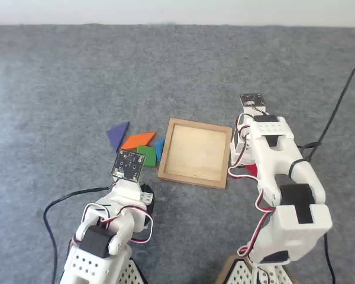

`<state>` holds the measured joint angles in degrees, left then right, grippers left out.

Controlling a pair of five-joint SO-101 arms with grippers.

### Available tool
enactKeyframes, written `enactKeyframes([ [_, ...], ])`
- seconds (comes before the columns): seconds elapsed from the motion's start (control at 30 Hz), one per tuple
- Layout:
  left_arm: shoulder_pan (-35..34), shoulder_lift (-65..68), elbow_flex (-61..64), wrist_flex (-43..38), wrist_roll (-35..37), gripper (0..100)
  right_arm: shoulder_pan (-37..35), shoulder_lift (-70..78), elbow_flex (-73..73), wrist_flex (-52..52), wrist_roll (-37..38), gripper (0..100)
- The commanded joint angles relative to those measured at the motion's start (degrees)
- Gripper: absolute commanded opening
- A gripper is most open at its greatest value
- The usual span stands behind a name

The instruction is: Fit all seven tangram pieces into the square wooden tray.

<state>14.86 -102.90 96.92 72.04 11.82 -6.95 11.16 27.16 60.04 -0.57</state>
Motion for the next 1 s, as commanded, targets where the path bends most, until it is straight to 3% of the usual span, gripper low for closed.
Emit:
enactKeyframes([
  [0.0,0.3,-1.1,-0.5,0.2,0.4,1,0.7,0.0,-0.9,1.2,0.5,13.2],
  [0.23,0.3,-1.1,-0.5,0.2,0.4,1,0.7,-1.8,-1.0,1.6,0.7,12.3],
  [0.43,0.3,-1.1,-0.5,0.2,0.4,1,0.0,-14.5,-0.9,5.7,0.9,12.0],
  [0.67,0.3,-1.1,-0.5,0.2,0.4,1,-7.5,-27.1,-1.0,8.8,0.5,12.0],
  [0.97,0.3,-1.1,-0.5,0.2,0.4,1,-17.8,-16.0,-10.4,8.5,-4.4,12.0],
])
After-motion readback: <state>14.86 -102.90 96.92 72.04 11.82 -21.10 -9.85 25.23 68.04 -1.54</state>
